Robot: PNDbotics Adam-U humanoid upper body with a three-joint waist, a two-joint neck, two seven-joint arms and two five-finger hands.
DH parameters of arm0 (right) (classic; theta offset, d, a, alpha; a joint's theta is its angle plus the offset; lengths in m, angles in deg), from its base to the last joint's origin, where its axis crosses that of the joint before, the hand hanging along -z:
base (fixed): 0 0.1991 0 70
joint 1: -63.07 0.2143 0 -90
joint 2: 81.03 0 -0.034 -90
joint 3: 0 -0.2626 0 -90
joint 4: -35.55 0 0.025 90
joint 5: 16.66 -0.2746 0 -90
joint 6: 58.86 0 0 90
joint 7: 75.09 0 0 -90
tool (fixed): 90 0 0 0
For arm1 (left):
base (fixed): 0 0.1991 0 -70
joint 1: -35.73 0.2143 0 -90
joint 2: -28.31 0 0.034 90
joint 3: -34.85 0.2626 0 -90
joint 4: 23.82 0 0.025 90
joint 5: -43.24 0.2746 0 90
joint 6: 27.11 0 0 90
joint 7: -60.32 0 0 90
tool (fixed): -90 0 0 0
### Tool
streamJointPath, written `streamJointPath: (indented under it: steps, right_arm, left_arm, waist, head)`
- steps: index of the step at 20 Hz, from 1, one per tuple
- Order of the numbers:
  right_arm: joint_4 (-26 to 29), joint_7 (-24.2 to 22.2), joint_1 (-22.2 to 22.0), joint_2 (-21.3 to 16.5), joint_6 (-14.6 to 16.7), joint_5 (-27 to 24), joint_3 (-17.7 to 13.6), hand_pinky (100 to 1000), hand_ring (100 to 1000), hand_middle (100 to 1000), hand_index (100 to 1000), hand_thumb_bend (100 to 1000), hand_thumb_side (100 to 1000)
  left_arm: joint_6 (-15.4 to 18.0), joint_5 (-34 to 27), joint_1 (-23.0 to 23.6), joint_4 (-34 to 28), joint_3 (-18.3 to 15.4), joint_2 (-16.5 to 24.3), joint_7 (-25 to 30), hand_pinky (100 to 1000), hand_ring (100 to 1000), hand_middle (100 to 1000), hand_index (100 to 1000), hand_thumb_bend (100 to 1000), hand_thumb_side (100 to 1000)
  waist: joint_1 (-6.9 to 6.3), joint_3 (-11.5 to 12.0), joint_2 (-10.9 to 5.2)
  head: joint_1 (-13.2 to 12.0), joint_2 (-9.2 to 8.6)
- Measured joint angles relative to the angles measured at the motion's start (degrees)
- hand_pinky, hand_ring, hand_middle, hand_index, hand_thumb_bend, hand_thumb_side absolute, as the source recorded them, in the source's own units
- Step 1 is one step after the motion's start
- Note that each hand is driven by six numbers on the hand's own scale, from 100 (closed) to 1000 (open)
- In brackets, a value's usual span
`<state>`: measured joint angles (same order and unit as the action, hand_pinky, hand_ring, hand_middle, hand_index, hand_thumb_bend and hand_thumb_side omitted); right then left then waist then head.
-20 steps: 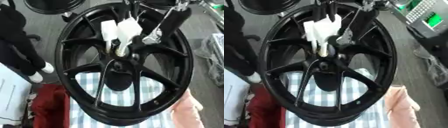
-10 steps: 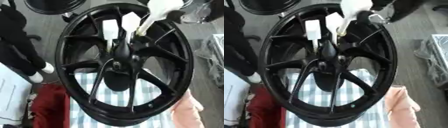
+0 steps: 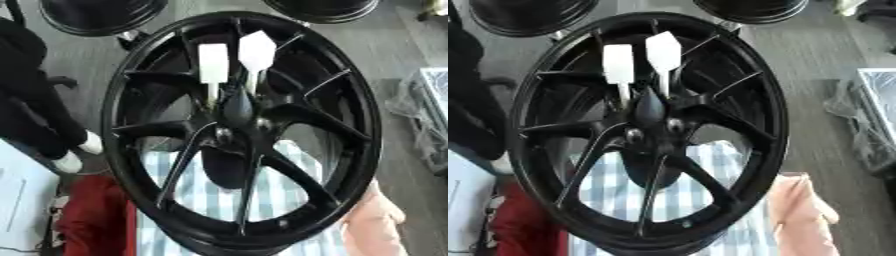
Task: Pull the pin out of the wheel hub.
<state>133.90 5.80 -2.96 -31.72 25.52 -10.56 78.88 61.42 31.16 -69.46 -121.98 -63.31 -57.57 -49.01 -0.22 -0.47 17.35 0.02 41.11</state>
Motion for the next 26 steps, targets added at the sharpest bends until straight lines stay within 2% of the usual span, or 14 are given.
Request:
streamJointPath:
  steps: [2,3,4,5,6,9,11,16,17,19,21,23,25,26]
  right_arm:
    - [-3.93,0.84,-1.49,1.07,0.18,4.29,-3.01,708,642,488,642,349,100]
    - [-5.81,1.21,-1.93,1.6,0.13,6.34,-4.23,712,651,500,654,314,100]
    - [-7.51,1.44,-2.2,2.15,0.07,8.17,-5.2,749,734,607,748,324,100]
    - [-9.05,1.58,-2.4,2.7,-0.03,9.78,-5.96,754,744,623,759,323,100]
    - [-10.42,1.67,-2.51,3.21,-0.15,11.22,-6.59,804,833,785,855,259,361]
    - [-13.95,1.62,-2.65,4.62,-0.84,13.93,-7.74,827,870,855,891,193,455]
    - [-15.62,2.02,-2.47,5.5,-1.75,14.34,-8.19,824,867,856,889,173,450]
    - [-16.36,6.6,-0.74,7.53,-5.47,12.23,-8.05,802,833,823,867,108,349]
    - [-16.07,7.71,-0.45,7.75,-6.22,11.35,-7.75,786,803,783,838,100,297]
    - [-14.97,9.96,0.7,8.45,-7.15,9.02,-6.94,774,777,743,810,100,267]
    - [-13.33,12.23,2.58,9.55,-6.87,4.9,-5.65,770,765,716,791,100,296]
    - [-12.04,14.16,4.36,10.96,-5.64,-0.51,-4.15,775,763,712,790,100,424]
    - [-11.33,15.59,6.39,12.77,-3.9,-6.5,-2.64,776,762,712,792,100,453]
    - [-11.19,16.02,7.48,13.89,-2.96,-9.3,-1.9,775,761,710,793,100,411]
  left_arm:
    - [0.08,0.0,0.01,0.0,-0.16,0.0,-0.14,735,824,715,713,275,610]
    - [0.1,0.0,0.01,0.0,-0.18,0.0,-0.23,735,824,715,713,277,609]
    - [0.09,0.0,0.01,0.0,-0.22,0.01,-0.27,735,824,715,713,277,609]
    - [0.08,0.0,0.01,0.0,-0.26,0.01,-0.3,734,824,715,713,277,609]
    - [0.07,0.0,0.01,0.0,-0.3,0.01,-0.31,735,824,715,713,277,610]
    - [0.05,0.0,0.01,0.0,-0.38,0.01,-0.33,735,824,715,713,277,610]
    - [0.05,0.0,0.01,0.0,-0.46,0.01,-0.33,734,824,715,713,278,609]
    - [0.05,0.0,0.0,0.0,-0.46,0.01,-0.33,734,824,715,712,278,609]
    - [0.05,0.0,0.0,0.0,-0.46,0.01,-0.33,734,824,715,713,278,610]
    - [0.04,0.0,-0.02,0.0,-0.45,0.0,-0.31,734,824,715,713,277,609]
    - [0.04,0.0,-0.05,0.0,-0.44,0.0,-0.29,734,824,714,712,278,609]
    - [0.05,0.0,-0.14,0.0,-0.43,-0.02,-0.26,734,824,714,713,277,609]
    - [0.07,0.0,-0.32,0.0,-0.34,-0.05,-0.2,734,824,714,713,277,609]
    - [0.06,0.0,-0.35,0.0,-0.26,-0.07,-0.16,734,823,714,712,277,609]
  waist:
    - [-0.03,-0.34,0.04]
    - [-0.08,-0.37,0.05]
    - [-0.14,-0.38,0.06]
    - [-0.21,-0.38,0.07]
    - [-0.27,-0.38,0.08]
    - [-0.29,-0.38,0.09]
    - [-0.32,-0.37,0.11]
    - [-0.4,-0.13,0.14]
    - [-0.42,-0.08,0.14]
    - [-0.44,0.17,0.14]
    - [-0.46,0.51,0.14]
    - [-0.46,0.66,0.14]
    - [-0.53,0.96,0.14]
    - [-0.6,1.09,0.14]
  head:
    - [-0.26,-0.1]
    - [-0.37,-0.19]
    - [-0.44,-0.27]
    - [-0.47,-0.42]
    - [-0.48,-0.47]
    - [-0.58,-0.49]
    - [-0.7,-0.49]
    - [-0.72,-0.49]
    - [-0.71,-0.49]
    - [-0.67,-0.49]
    - [-0.57,-0.49]
    - [-0.45,-0.49]
    - [-0.38,-0.49]
    - [-0.35,-0.49]
